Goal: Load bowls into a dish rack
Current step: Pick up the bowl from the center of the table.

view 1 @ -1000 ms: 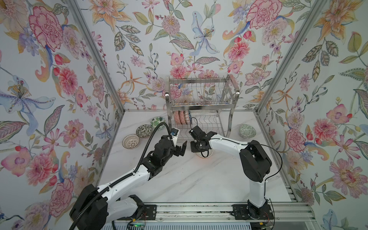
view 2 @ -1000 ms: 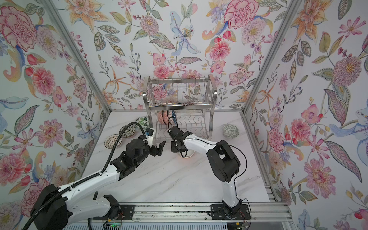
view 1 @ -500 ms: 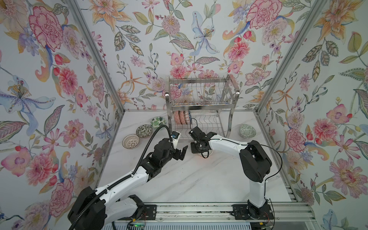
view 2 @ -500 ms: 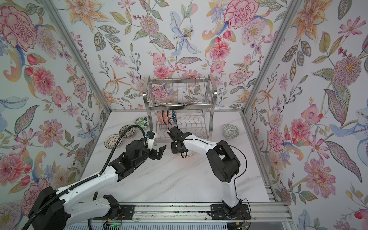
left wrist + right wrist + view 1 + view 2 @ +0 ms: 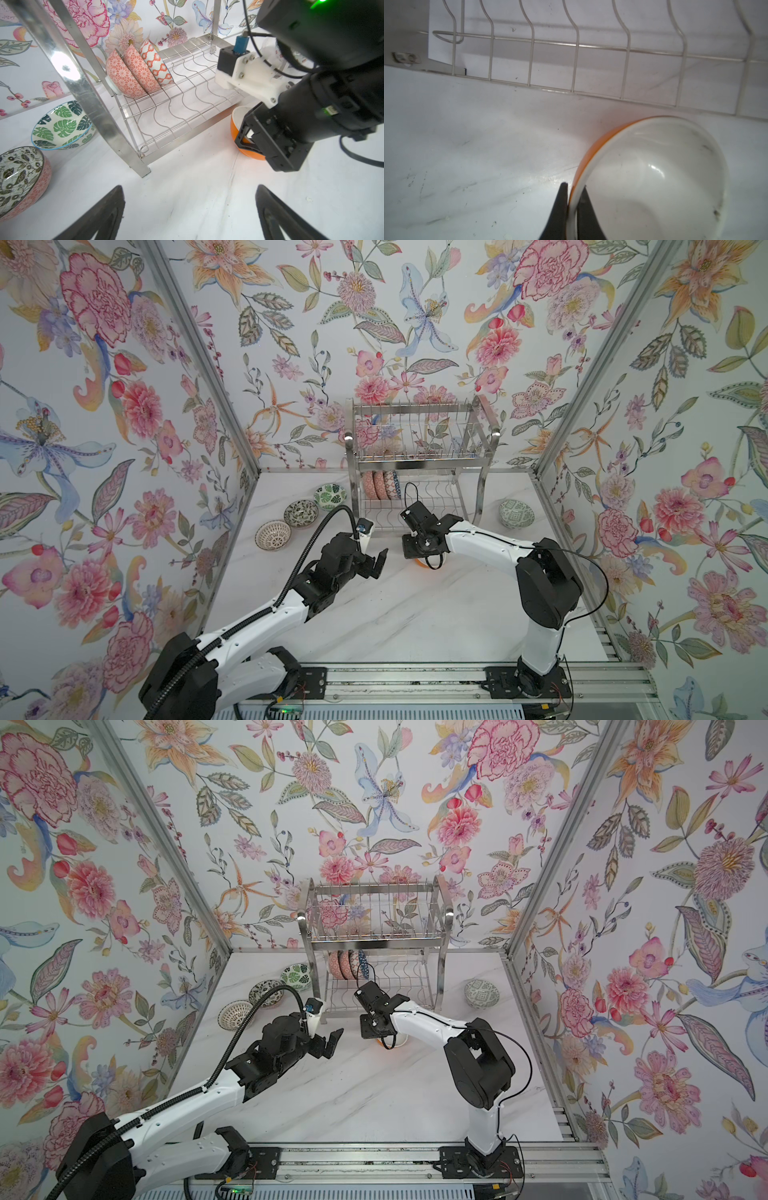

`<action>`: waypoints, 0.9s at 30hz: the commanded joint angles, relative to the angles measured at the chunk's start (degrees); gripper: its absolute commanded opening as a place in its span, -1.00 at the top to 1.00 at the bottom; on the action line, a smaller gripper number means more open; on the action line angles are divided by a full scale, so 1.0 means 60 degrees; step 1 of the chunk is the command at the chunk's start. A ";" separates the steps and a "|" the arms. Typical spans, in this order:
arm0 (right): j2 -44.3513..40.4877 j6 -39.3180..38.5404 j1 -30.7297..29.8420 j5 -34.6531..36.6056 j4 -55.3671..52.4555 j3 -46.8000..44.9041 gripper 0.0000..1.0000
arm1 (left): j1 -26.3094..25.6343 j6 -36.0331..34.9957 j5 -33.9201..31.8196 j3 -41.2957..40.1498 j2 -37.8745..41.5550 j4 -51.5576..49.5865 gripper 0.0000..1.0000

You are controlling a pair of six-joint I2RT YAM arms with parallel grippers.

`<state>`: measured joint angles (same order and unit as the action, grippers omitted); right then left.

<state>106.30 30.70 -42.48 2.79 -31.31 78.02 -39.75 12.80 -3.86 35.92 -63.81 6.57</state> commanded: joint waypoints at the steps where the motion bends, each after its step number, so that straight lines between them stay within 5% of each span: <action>1: -0.0705 -0.0019 0.0079 -0.0533 0.0128 -0.0198 1.00 | 0.0081 -0.0272 -0.0257 -0.0058 0.0203 0.0150 -0.98; 14: -0.3181 -0.0060 0.0817 -0.2067 0.4294 -0.2431 1.00 | 0.0077 -0.1910 0.0150 0.0761 -0.0573 0.0107 -0.98; 27: -0.3307 -0.0387 0.1780 -0.2239 0.7714 -0.3251 1.00 | 0.0003 -0.3933 -0.2120 0.1316 -0.1665 0.1209 -0.98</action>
<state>87.50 29.36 -32.75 -9.58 6.46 59.05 -39.75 -6.92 -12.58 43.20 -73.06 10.11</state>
